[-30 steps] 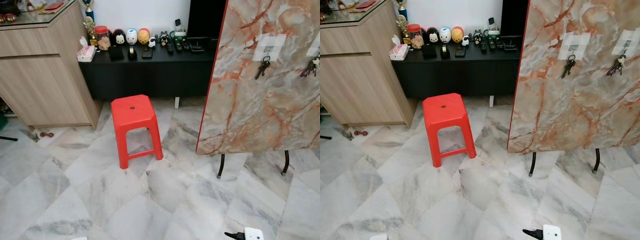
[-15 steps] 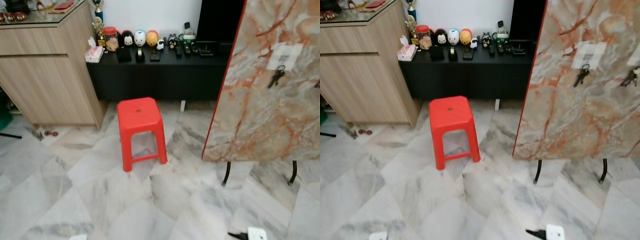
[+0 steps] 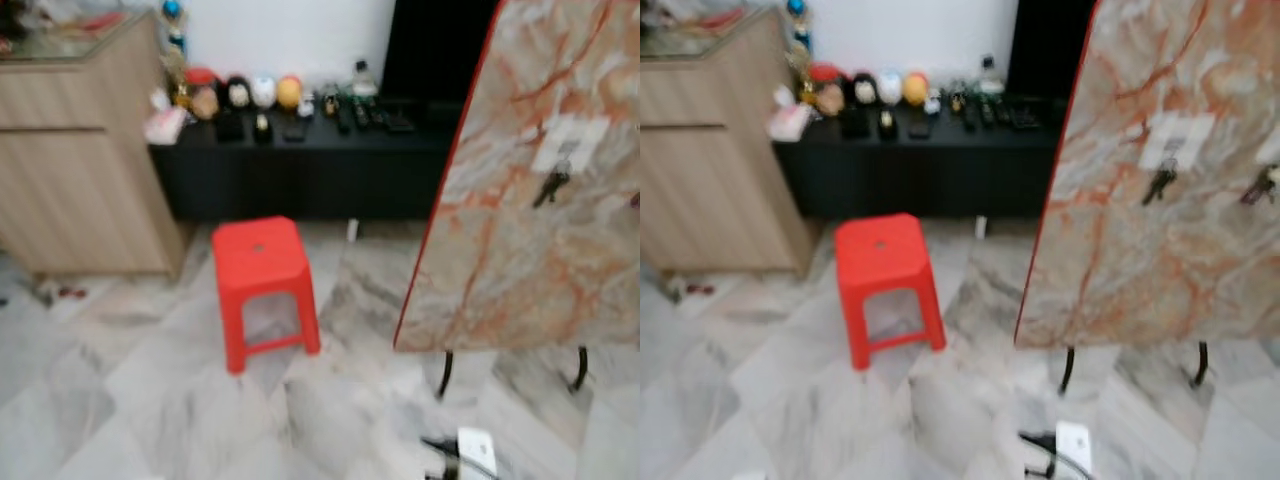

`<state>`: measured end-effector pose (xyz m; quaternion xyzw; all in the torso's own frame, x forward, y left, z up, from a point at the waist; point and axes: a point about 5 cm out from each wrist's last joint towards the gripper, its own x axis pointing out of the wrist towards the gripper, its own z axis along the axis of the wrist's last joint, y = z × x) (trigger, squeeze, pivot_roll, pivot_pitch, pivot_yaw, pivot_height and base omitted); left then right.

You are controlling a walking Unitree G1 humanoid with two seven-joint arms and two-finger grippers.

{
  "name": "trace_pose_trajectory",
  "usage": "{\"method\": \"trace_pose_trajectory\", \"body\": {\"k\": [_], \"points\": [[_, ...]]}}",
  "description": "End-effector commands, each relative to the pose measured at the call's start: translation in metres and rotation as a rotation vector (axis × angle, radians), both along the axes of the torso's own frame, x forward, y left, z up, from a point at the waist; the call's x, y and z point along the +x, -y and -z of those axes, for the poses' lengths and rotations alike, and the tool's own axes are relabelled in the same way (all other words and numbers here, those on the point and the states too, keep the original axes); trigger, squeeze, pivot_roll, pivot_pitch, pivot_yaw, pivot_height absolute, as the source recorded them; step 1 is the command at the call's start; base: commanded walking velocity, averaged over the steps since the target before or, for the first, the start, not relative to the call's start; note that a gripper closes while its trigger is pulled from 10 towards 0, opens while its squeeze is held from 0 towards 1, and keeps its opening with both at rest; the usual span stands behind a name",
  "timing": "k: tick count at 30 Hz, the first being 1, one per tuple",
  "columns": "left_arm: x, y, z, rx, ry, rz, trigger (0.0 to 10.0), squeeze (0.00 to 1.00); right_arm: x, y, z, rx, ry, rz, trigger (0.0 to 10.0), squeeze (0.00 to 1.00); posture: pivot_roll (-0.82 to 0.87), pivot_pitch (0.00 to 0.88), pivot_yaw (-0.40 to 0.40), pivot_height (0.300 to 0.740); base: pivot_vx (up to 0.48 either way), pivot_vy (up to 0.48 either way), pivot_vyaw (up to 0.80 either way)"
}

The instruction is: Hang keys on a hook

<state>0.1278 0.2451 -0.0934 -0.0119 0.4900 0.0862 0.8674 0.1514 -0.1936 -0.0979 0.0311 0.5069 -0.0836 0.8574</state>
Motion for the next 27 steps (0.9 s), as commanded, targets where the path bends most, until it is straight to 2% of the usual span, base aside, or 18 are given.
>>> {"method": "trace_pose_trajectory", "body": {"k": [1, 3, 10, 14, 24, 27], "points": [[-0.001, 0.005, 0.002, -0.009, -0.012, 0.005, 10.0, 0.00, -0.002, 0.013, -0.001, -0.027, -0.004, 0.016, 10.0, 0.00, -0.11, 0.000, -0.025, 0.740, 0.000, 0.000, 0.00], [-0.001, 0.005, 0.002, -0.008, -0.017, 0.006, 10.0, 0.00, -0.003, 0.017, -0.002, -0.032, -0.004, 0.016, 10.0, 0.00, -0.11, 0.000, -0.025, 0.740, 0.000, 0.000, 0.00], [-0.001, 0.005, 0.002, -0.012, -0.012, 0.011, 10.0, 0.00, -0.012, 0.048, -0.005, -0.061, -0.011, 0.032, 10.0, 0.00, -0.11, 0.000, -0.025, 0.740, 0.000, 0.000, 0.00], [0.000, 0.005, 0.002, -0.007, -0.014, 0.027, 10.0, 0.00, -0.015, 0.052, -0.005, -0.063, -0.013, 0.031, 10.0, 0.00, -0.11, 0.000, -0.024, 0.740, 0.000, 0.000, 0.00], [-0.001, 0.005, 0.002, -0.011, -0.016, 0.028, 10.0, 0.00, -0.013, 0.042, -0.004, -0.054, -0.013, 0.013, 10.0, 0.00, -0.11, 0.000, -0.022, 0.740, 0.000, -0.324, 0.00], [-0.001, 0.004, 0.002, -0.009, -0.017, 0.026, 10.0, 0.00, 0.003, 0.016, -0.004, -0.034, 0.002, -0.009, 10.0, 0.00, -0.11, 0.000, -0.020, 0.740, 0.000, -0.366, 0.00]]}}
